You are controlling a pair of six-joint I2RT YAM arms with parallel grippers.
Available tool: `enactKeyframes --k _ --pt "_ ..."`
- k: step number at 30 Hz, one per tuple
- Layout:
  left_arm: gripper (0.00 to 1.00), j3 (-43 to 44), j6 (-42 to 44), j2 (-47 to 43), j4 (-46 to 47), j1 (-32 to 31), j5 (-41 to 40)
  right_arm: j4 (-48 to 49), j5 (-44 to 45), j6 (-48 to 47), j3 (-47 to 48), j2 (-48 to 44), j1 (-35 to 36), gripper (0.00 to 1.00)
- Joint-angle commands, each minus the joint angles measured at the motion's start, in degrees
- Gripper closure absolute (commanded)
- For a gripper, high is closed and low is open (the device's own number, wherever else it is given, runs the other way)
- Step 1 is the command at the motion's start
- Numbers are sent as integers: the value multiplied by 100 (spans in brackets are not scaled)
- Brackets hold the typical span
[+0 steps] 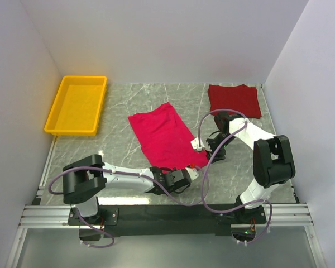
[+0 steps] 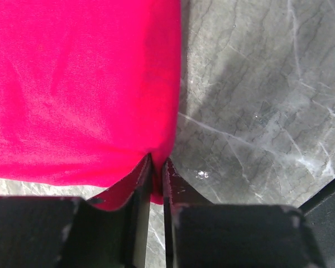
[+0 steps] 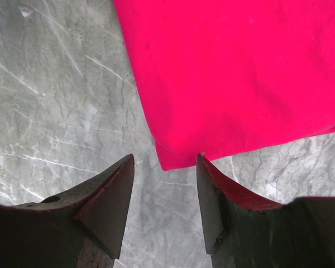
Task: Fold and stack the t-shirts
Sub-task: Fold the tshirt
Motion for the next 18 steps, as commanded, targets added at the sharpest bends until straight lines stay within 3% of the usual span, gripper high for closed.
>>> enactKeyframes --k 1,3,18 --pt "86 -18 -136 18 -263 -19 124 -43 15 -77 47 -54 23 44" --pt "90 -45 -135 -70 -236 -10 124 88 138 -42 3 -63 67 44" --pt "91 -133 -258 -264 -148 25 142 334 507 231 -182 148 410 46"
